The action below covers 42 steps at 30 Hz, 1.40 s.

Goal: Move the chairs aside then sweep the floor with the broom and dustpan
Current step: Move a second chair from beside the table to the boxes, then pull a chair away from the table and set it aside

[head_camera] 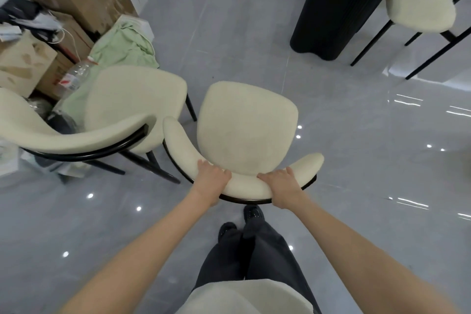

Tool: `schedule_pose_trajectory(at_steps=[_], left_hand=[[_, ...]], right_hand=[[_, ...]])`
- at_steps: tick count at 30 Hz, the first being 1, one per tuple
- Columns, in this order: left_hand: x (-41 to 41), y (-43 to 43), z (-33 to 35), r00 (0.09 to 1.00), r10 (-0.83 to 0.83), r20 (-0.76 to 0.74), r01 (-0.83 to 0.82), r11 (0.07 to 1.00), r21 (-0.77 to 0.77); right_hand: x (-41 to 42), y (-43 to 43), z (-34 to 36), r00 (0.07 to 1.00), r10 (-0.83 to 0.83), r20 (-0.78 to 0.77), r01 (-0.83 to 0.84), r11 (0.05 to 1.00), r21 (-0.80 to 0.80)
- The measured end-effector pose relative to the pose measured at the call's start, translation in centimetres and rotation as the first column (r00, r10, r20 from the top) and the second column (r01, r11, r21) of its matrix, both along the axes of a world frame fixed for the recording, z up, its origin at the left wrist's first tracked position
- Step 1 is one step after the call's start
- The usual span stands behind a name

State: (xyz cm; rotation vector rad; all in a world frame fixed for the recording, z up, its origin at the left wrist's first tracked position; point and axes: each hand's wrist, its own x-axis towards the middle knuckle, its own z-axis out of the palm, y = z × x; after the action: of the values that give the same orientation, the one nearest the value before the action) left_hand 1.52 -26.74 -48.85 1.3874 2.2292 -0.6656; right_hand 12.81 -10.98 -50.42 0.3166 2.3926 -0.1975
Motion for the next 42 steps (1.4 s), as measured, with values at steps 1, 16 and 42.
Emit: schedule_pose_trajectory(at_steps=[1, 16, 42], left_hand=[[0.2, -0.7, 0.0, 1.0, -0.001, -0.006, 0.001, 1.0, 0.003], [0.3, -6.9, -0.1, 0.994, 0.06, 0.087, -0.056, 0.998, -0.042], [11.1, 26.0, 7.8, 0.87, 0.27, 0.412, -0.406, 0.866, 0.291]], right_hand=[[0.3, -0.6, 0.1, 1.0, -0.004, -0.009, 0.004, 1.0, -0.006], [0.3, -5.1, 1.5, 0.972, 0.008, 0.235, 0.061, 0.957, -0.282], [14.2, 24.3, 7.3, 0.564, -0.782, -0.266, 0.674, 0.622, -0.399]])
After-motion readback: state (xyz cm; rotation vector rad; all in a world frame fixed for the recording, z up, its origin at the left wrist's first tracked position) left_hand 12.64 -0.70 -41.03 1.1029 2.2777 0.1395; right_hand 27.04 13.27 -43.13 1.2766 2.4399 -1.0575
